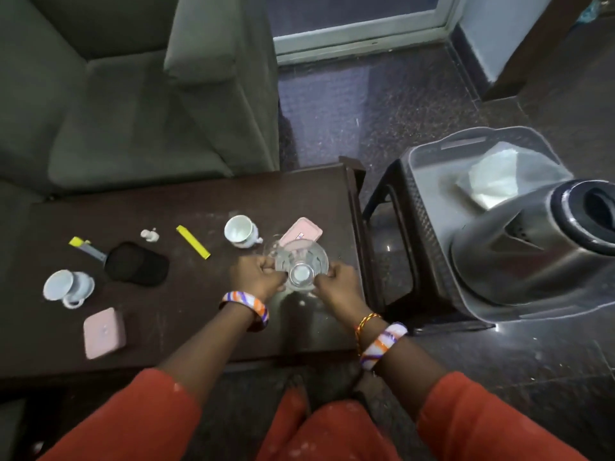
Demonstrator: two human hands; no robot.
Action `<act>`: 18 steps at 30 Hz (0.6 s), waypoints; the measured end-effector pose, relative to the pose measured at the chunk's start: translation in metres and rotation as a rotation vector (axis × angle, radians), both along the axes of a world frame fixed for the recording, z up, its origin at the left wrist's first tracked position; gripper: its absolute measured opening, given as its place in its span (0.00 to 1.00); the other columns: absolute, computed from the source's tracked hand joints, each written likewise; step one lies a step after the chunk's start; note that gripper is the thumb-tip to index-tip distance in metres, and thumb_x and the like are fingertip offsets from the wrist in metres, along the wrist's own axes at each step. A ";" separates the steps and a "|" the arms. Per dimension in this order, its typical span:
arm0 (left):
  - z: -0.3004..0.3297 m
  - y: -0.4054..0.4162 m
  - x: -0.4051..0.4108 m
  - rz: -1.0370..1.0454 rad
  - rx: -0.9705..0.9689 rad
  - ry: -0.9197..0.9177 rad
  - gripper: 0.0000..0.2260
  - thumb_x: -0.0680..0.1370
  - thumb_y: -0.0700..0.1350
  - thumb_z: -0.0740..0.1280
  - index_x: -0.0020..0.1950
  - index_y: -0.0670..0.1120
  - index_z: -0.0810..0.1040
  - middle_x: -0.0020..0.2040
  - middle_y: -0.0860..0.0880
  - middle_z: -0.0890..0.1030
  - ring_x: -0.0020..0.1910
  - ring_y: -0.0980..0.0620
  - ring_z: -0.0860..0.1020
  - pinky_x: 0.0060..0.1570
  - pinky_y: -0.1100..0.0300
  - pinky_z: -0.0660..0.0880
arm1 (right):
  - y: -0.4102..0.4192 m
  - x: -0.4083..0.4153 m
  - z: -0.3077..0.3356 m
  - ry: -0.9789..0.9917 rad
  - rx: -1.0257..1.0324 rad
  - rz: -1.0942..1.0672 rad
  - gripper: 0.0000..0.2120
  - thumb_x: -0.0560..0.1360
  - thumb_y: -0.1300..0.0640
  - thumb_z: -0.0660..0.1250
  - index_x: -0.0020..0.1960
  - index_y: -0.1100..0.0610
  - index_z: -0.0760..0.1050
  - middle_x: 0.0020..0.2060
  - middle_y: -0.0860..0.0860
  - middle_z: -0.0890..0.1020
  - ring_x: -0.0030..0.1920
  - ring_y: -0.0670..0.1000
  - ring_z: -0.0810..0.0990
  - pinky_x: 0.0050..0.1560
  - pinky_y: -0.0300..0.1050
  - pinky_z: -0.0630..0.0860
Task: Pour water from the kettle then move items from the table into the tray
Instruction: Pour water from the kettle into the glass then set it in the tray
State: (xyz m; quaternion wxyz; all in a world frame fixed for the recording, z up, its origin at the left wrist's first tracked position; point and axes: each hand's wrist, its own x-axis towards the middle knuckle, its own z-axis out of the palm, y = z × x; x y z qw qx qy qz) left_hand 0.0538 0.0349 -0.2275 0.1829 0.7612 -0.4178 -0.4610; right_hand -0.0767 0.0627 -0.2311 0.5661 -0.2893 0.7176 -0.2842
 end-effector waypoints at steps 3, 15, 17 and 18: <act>-0.032 0.021 0.024 0.068 0.064 0.035 0.11 0.65 0.32 0.71 0.26 0.47 0.77 0.20 0.53 0.79 0.23 0.56 0.78 0.35 0.59 0.81 | 0.008 0.031 -0.040 -0.007 0.081 0.001 0.17 0.63 0.63 0.61 0.49 0.61 0.80 0.46 0.61 0.85 0.50 0.64 0.82 0.51 0.57 0.78; -0.054 0.029 0.045 -0.029 0.107 0.005 0.02 0.68 0.34 0.67 0.38 0.39 0.79 0.30 0.43 0.75 0.31 0.49 0.71 0.33 0.67 0.73 | -0.007 0.057 -0.102 0.030 0.146 0.000 0.12 0.62 0.69 0.61 0.36 0.55 0.79 0.46 0.60 0.85 0.49 0.63 0.82 0.51 0.61 0.80; -0.052 0.029 0.045 -0.033 0.110 0.051 0.07 0.71 0.30 0.64 0.41 0.41 0.77 0.28 0.49 0.73 0.32 0.52 0.72 0.31 0.71 0.70 | -0.010 0.059 -0.106 -0.008 0.155 -0.039 0.12 0.64 0.69 0.62 0.32 0.52 0.75 0.47 0.58 0.85 0.50 0.61 0.82 0.51 0.60 0.80; -0.054 0.030 0.046 -0.032 0.105 0.086 0.08 0.71 0.29 0.64 0.43 0.40 0.78 0.30 0.50 0.74 0.37 0.50 0.74 0.37 0.67 0.72 | -0.011 0.060 -0.108 -0.037 0.156 -0.059 0.13 0.66 0.70 0.62 0.34 0.51 0.74 0.48 0.57 0.84 0.50 0.60 0.82 0.50 0.59 0.80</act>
